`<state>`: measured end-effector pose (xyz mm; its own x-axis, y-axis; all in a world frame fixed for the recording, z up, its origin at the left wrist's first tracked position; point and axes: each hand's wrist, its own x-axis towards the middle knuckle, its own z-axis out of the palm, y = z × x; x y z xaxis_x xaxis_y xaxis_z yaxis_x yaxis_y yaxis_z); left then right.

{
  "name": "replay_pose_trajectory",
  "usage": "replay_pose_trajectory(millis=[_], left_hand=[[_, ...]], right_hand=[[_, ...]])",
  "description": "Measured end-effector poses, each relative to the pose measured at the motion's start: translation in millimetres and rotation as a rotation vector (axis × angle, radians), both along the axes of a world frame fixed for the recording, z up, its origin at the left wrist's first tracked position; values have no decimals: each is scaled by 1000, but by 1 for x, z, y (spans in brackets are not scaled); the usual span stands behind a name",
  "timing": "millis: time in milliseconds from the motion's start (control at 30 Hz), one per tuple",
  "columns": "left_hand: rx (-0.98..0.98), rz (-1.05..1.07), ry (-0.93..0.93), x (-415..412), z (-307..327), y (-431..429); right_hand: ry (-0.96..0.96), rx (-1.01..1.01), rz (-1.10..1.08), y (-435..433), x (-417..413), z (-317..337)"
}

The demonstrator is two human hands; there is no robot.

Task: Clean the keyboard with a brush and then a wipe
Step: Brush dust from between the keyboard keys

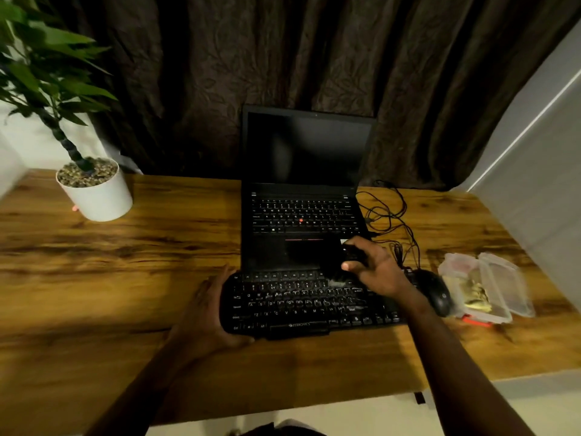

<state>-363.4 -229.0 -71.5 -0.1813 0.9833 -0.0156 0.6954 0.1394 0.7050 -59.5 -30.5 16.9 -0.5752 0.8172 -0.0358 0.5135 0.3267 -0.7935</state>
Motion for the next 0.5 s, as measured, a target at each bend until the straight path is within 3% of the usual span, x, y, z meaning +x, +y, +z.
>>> replay_pose_trajectory(millis=[267, 500], left_hand=[[24, 1, 16, 1, 1, 0], [17, -2, 14, -3, -4, 1]], right_hand=[[-94, 80, -72, 12, 22, 8], [-22, 38, 32, 0, 4, -1]])
